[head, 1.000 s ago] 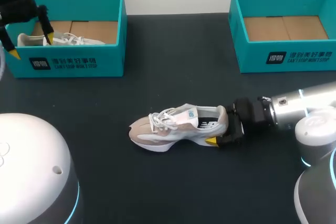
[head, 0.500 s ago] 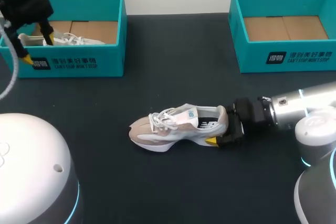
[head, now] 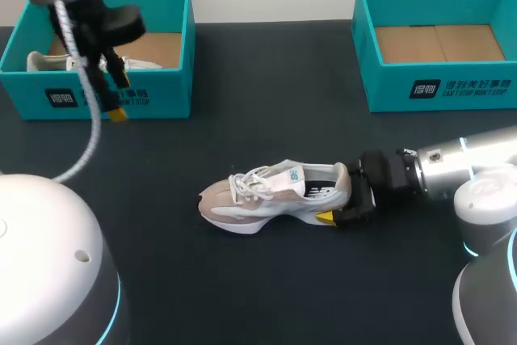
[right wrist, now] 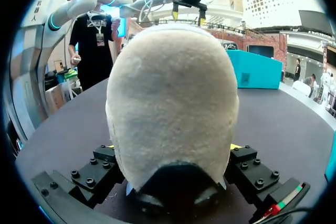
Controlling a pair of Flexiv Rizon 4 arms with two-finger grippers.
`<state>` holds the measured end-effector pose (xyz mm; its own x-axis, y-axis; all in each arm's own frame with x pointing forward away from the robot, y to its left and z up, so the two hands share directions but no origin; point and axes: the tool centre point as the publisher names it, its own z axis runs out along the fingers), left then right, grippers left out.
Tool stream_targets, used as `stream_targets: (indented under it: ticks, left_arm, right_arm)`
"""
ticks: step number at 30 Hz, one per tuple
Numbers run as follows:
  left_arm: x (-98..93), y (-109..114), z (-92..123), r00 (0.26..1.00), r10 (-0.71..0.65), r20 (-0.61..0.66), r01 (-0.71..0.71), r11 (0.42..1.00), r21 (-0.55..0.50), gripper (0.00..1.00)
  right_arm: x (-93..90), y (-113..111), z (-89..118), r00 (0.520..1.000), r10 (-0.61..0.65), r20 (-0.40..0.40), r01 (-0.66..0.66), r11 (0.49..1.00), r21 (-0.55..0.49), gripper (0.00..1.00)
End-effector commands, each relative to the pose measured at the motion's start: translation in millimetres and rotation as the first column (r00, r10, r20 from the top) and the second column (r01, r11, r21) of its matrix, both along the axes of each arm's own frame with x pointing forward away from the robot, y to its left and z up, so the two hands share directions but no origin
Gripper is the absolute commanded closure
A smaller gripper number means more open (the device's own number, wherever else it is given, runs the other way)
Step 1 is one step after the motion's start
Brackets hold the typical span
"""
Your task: Take the shoe out of the shoebox, open the shoe tongue, remove and reinsert the insole, then place the shoe into the shoebox
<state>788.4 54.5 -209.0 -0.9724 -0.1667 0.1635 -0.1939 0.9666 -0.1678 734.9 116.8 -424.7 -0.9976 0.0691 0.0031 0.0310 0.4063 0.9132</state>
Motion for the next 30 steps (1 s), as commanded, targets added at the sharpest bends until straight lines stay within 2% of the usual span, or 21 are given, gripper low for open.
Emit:
stream_targets:
  ticks: [1, 2, 3, 5, 7, 9, 10, 28, 29, 30]
  left_arm:
    - [-10.9, -17, -15, 0.750, 0.659, 0.059, -0.658, 0.752, -0.036, 0.00]
    - [-11.0, -20, -17, 0.710, 0.701, 0.064, -0.700, 0.713, -0.043, 0.00]
    - [-11.5, -25, -18, 0.699, 0.712, 0.069, -0.712, 0.702, -0.032, 0.00]
    - [-10.3, -31, -20, 0.602, 0.797, 0.056, -0.798, 0.603, -0.014, 0.00]
    - [-9.5, -38, -21, 0.530, 0.848, -0.002, -0.848, 0.530, 0.035, 0.00]
    - [-10.9, -45, -21, 0.493, 0.870, -0.018, -0.869, 0.494, 0.043, 0.00]
    - [-11.8, -46, -20, 0.508, 0.860, -0.047, -0.859, 0.510, 0.054, 0.00]
    - [-11.8, -46, -20, 0.508, 0.860, -0.047, -0.859, 0.510, 0.054, 0.00]
    - [-10.5, -53, -21, 0.450, 0.892, -0.037, -0.890, 0.451, 0.061, 0.00]
    - [-12.1, -59, -24, 0.421, 0.907, -0.015, -0.906, 0.421, 0.038, 0.00]
  right_arm:
    - [1.2, 2, -2, 1.000, -0.003, 0.000, 0.003, 1.000, -0.004, 1.00]
    - [1.2, 2, -2, 1.000, -0.003, 0.000, 0.003, 1.000, -0.004, 1.00]
    - [1.2, 2, -2, 1.000, -0.003, 0.000, 0.003, 1.000, -0.004, 1.00]
    - [1.2, 2, -2, 1.000, -0.003, 0.000, 0.003, 1.000, -0.004, 1.00]
    - [1.2, 2, -2, 1.000, -0.003, 0.000, 0.003, 1.000, -0.004, 1.00]
    - [1.2, 2, -2, 1.000, -0.003, 0.000, 0.003, 1.000, -0.004, 1.00]
    - [1.2, 2, -2, 1.000, -0.003, 0.000, 0.003, 1.000, -0.004, 1.00]
    - [1.2, 2, -2, 1.000, -0.003, 0.000, 0.003, 1.000, -0.004, 1.00]
    - [1.2, 2, -2, 1.000, -0.003, 0.000, 0.003, 1.000, -0.004, 1.00]
    - [1.2, 2, -2, 1.000, -0.003, 0.000, 0.003, 1.000, -0.004, 1.00]
